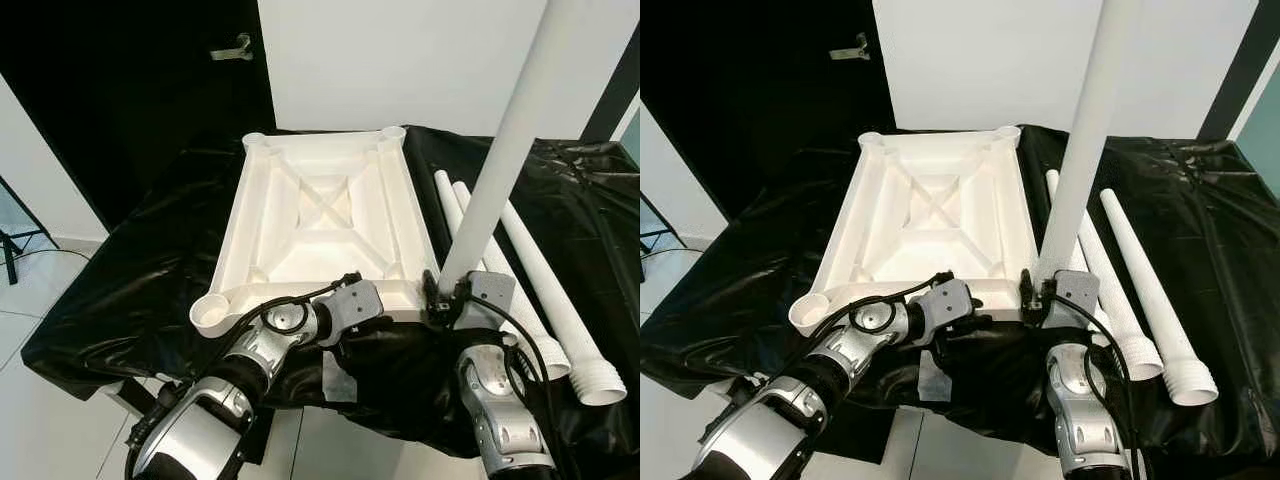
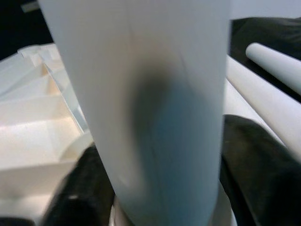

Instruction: Building children table

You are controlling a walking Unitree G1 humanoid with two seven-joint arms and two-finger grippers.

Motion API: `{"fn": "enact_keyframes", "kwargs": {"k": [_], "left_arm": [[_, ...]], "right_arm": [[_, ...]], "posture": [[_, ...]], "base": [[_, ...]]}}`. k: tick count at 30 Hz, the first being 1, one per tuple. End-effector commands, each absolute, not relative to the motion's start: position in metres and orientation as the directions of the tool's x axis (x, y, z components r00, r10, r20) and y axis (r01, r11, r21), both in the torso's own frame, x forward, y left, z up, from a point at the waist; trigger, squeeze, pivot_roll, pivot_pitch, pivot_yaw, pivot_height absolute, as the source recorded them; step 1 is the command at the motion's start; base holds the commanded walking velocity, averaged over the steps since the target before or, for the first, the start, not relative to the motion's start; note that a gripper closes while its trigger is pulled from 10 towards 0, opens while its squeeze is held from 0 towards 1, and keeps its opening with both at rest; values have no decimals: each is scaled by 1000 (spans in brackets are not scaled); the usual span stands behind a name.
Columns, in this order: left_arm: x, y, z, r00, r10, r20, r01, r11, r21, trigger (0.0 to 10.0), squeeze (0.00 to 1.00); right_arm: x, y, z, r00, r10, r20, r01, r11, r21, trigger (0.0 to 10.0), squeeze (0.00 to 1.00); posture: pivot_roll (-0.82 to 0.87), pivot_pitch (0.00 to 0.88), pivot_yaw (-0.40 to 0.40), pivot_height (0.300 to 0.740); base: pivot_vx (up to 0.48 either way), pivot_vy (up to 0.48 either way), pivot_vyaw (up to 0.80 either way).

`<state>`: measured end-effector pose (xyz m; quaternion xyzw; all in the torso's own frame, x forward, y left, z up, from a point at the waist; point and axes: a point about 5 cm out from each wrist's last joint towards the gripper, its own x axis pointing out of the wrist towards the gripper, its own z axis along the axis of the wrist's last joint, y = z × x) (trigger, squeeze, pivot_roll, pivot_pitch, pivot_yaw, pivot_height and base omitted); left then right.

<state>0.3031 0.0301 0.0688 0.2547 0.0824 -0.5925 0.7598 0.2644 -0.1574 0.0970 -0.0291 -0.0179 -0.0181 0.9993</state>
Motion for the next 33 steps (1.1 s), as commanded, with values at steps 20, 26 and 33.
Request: {"fn": "enact_keyframes", "kwargs": {"k": [20,26,33], "left_arm": [[272,49,16,138,-773,-620,990,112,81,10000,0],[271,51,15,138,-772,-621,990,115,77,10000,0],[273,53,16,142,-768,-625,990,117,82,10000,0]], "right_arm": [[271,-199,110,848,523,-86,-524,800,-293,9882,0],[272,-201,109,808,580,-100,-583,766,-270,0,0],[273,-204,108,786,606,-123,-615,745,-257,0,0]], "posture": [[-47,0,18,740],[-36,0,18,740],[-35,0,26,740]], "base": [[0,0,0],[0,0,0],[0,0,0]]}}
